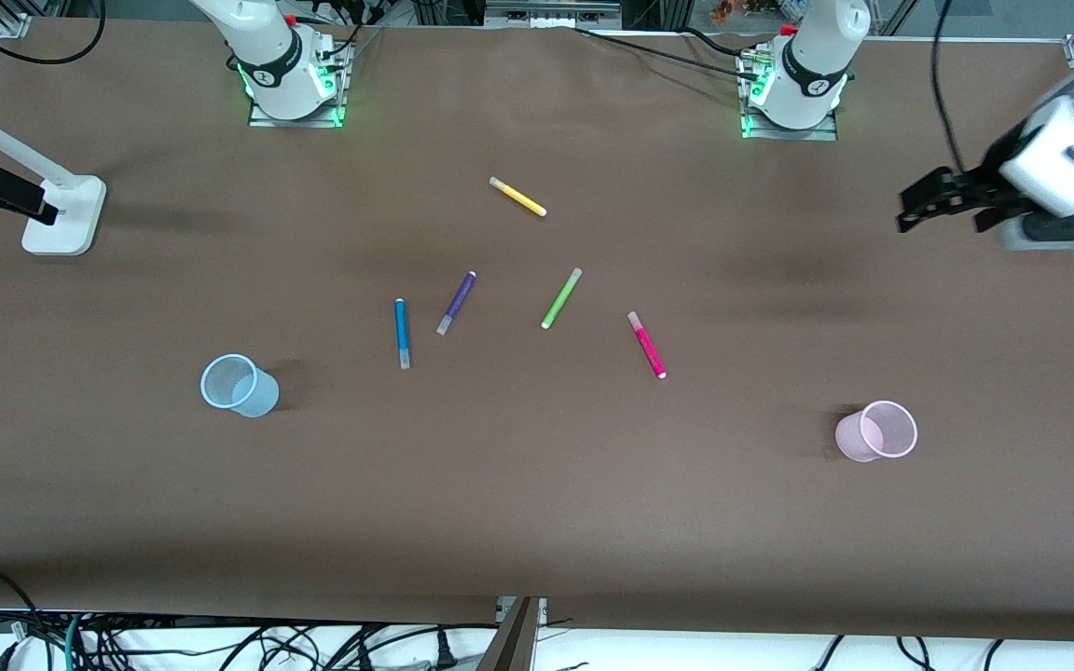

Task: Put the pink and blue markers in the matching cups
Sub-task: 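Move the left gripper toward the pink marker, then lower the left gripper onto the pink marker while the right gripper reaches the blue marker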

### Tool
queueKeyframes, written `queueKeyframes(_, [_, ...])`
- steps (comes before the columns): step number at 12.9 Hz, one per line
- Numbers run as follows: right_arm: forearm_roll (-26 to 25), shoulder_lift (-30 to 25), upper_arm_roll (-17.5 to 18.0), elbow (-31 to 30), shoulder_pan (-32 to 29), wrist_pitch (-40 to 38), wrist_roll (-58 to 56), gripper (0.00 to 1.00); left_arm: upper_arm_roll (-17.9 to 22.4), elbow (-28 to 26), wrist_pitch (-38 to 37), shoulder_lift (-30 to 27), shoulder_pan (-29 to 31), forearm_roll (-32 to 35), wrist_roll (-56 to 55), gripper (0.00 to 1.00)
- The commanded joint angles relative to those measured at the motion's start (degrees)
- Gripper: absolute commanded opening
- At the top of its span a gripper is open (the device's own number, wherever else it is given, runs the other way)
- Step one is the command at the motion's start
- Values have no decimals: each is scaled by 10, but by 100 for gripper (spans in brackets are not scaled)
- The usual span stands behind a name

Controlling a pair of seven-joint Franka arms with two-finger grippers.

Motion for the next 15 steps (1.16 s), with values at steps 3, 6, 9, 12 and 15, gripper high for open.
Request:
queueKeyframes(3, [8, 13, 2, 16, -5, -2, 7, 100, -77, 8, -2, 70, -19, -12, -59, 100])
queueKeyframes(6, [0, 34, 3, 13, -2, 17, 10, 100, -127, 2, 37, 113, -21, -30, -157, 100])
queueKeyframes(9, [10, 80, 9, 14, 4, 39, 9, 100, -150, -11, 102, 154, -29, -32, -231, 100])
queueKeyframes(12, [8, 117, 15, 15, 38, 69, 9, 100, -174, -129, 256, 135, -31, -32, -289, 100])
queueKeyframes(15, [4, 155, 15, 15, 86, 117, 16, 100, -190, -195, 388, 150, -33, -31, -363, 100])
